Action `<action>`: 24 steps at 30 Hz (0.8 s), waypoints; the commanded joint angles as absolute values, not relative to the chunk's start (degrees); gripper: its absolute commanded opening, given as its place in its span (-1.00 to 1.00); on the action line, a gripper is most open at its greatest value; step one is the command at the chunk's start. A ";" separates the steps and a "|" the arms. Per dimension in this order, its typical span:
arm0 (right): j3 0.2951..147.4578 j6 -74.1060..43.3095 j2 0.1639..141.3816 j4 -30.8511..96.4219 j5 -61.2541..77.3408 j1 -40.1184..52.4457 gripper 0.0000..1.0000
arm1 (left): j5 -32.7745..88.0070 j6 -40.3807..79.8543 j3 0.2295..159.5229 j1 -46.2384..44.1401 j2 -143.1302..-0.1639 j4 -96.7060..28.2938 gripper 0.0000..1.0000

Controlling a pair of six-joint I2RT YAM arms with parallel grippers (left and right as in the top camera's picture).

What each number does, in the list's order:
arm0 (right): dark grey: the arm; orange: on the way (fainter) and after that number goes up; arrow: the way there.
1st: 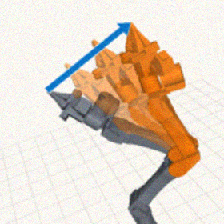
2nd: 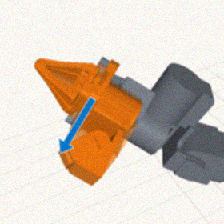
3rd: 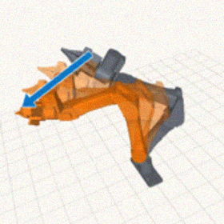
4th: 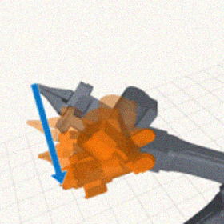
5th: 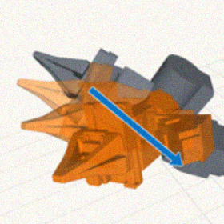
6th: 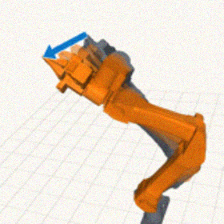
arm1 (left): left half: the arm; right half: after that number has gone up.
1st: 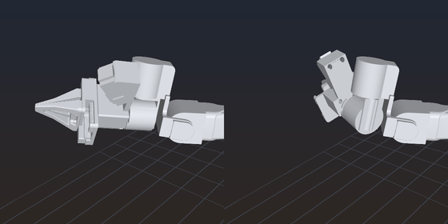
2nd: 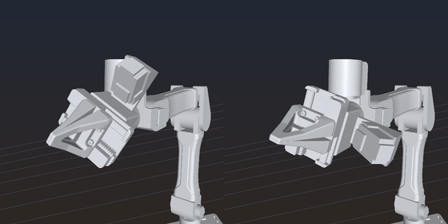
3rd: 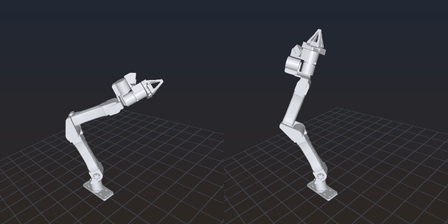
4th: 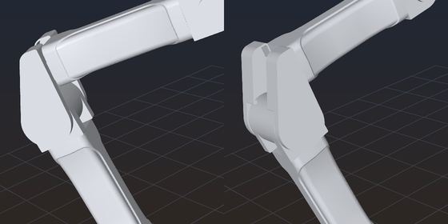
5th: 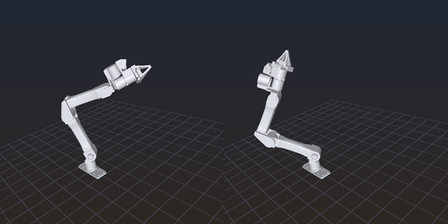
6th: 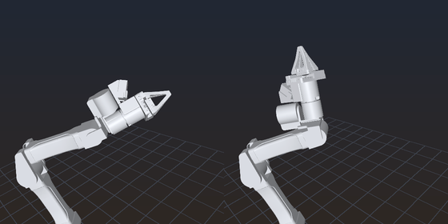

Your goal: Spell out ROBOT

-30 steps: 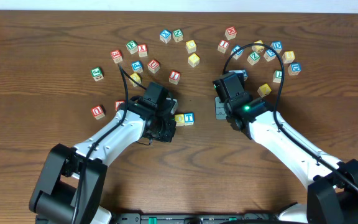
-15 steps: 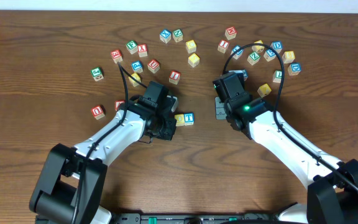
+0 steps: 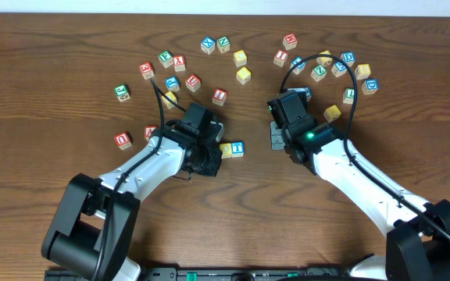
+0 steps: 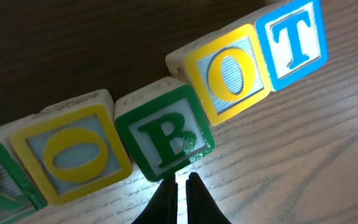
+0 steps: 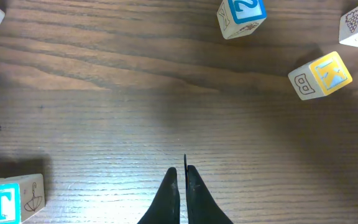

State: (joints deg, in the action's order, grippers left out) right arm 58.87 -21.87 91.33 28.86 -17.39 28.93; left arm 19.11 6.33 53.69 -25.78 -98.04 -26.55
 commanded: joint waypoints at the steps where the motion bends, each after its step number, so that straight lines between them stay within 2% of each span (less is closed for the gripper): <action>1: 59.94 -22.24 90.24 28.71 -17.82 28.58 -0.98 | 18.35 6.24 53.39 -25.85 -98.45 -25.63 -0.85; 16: 59.94 -22.24 90.24 28.71 -17.63 28.60 -0.98 | 17.12 6.28 53.39 -25.80 -98.45 -24.32 -0.85; 24: 59.94 -22.22 90.24 28.71 -17.63 28.58 -0.98 | 21.67 6.44 53.39 -25.85 -97.93 -24.80 -0.85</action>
State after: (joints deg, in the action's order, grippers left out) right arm 58.87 -21.87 91.33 28.86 -17.37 28.93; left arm 18.85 6.37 53.69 -25.78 -98.04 -24.40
